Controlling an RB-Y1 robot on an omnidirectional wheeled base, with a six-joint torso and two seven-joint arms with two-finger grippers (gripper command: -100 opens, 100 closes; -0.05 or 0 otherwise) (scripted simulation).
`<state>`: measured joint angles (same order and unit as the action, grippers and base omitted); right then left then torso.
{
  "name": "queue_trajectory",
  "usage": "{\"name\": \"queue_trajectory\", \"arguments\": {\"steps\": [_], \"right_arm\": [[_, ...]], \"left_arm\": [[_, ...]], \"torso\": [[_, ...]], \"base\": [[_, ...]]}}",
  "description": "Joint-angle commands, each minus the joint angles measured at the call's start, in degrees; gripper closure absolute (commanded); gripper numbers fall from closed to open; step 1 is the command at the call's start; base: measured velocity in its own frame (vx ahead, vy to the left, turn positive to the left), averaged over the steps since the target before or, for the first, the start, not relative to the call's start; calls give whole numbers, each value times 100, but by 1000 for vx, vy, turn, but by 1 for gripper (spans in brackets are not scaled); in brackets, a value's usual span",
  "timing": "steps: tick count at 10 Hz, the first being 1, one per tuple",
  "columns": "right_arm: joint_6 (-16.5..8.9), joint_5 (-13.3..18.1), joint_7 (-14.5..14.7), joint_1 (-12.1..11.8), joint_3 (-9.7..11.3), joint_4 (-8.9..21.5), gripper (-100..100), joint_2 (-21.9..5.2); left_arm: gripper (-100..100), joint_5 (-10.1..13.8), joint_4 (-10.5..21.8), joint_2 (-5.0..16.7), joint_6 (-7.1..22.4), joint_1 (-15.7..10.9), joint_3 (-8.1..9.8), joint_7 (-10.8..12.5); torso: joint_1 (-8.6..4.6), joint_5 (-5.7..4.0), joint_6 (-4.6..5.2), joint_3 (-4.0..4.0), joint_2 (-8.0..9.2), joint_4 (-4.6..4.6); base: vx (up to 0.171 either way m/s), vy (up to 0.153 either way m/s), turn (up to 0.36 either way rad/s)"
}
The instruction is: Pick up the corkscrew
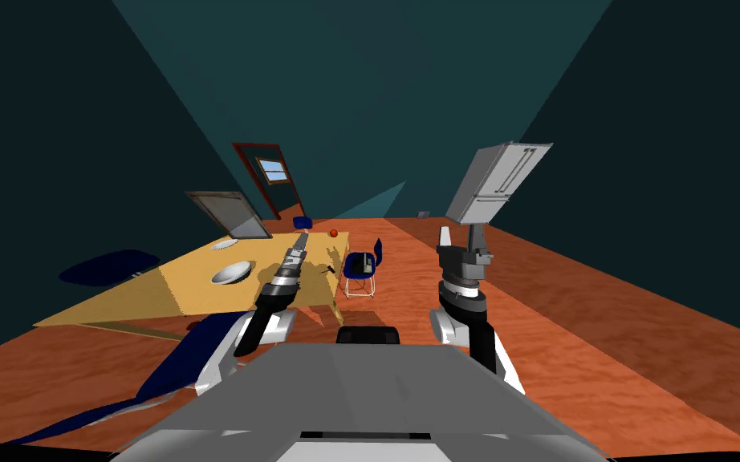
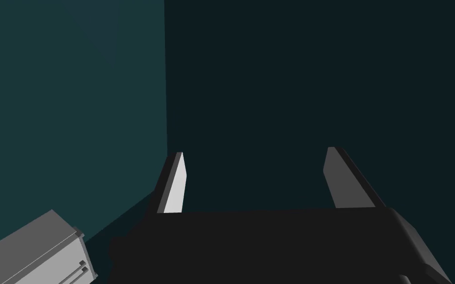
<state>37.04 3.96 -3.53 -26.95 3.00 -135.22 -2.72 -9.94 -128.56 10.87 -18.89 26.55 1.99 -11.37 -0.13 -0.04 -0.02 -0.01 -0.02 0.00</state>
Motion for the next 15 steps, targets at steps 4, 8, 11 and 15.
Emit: {"name": "queue_trajectory", "arguments": {"steps": [4,8,11,15], "right_arm": [[0,0,0,1,0,0,0,0],[0,0,0,1,0,0,0,-1],[0,0,0,0,-1,0,0,-1],[0,0,0,1,0,0,0,-1]], "left_arm": [[-100,-467,251,383,78,39,43,-710],[-100,-986,573,738,142,66,56,-1419],[-100,-1522,951,1098,192,98,54,-1957],[-100,-1876,1155,1272,211,115,47,-2566]], "torso": [[9,2,4,-2,-4,-1],[19,4,5,-3,-6,-1],[25,6,-1,0,0,0],[24,5,3,2,4,1]], "base": [[24,-21,-197],[25,5,-231],[16,27,-292],[3,28,-168]]}}
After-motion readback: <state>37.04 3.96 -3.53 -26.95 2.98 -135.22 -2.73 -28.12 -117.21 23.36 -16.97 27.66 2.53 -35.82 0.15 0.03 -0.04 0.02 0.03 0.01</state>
